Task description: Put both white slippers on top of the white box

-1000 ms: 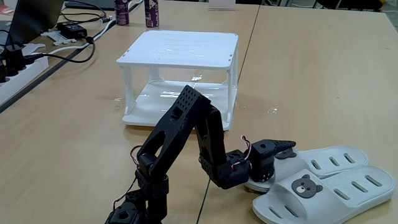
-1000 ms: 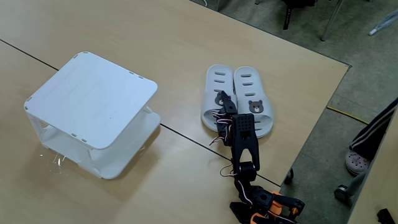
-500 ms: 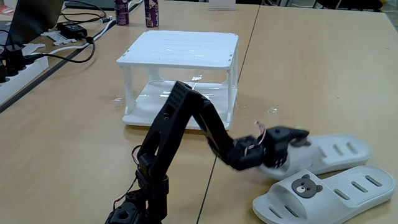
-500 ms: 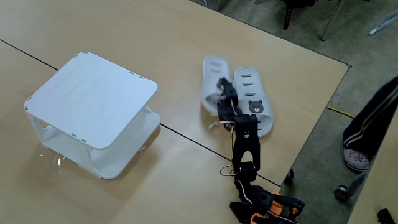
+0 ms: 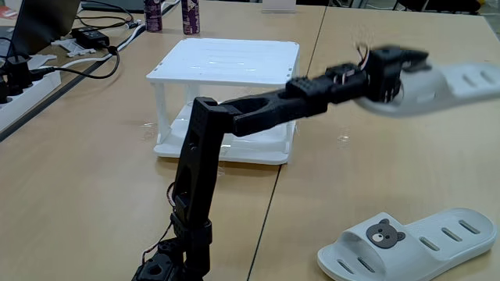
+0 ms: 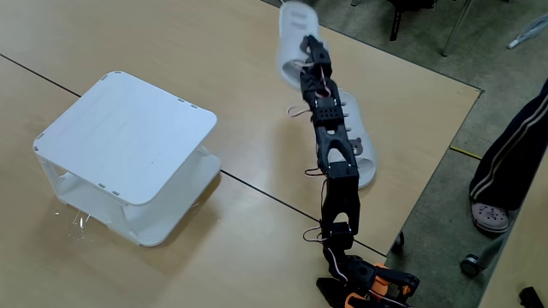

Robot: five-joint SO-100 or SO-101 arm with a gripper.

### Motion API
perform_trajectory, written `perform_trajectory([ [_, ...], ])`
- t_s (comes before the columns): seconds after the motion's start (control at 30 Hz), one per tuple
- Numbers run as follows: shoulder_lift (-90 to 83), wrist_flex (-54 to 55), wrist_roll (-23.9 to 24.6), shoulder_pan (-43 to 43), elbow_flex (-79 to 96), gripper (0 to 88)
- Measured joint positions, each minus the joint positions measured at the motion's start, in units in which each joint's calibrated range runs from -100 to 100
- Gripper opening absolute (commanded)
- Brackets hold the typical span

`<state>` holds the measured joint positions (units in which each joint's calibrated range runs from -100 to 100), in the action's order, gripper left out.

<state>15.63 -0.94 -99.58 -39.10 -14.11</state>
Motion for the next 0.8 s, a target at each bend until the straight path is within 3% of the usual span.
perform_trajectory([
  [0.2,-1.9,-16.05,0.0,0.0,-17.07,0.7],
  [0.4,-5.77,-17.17,0.0,2.92,-19.95,0.7],
  [0.8,-6.68,-17.25,0.0,34.23,-19.95,0.7],
])
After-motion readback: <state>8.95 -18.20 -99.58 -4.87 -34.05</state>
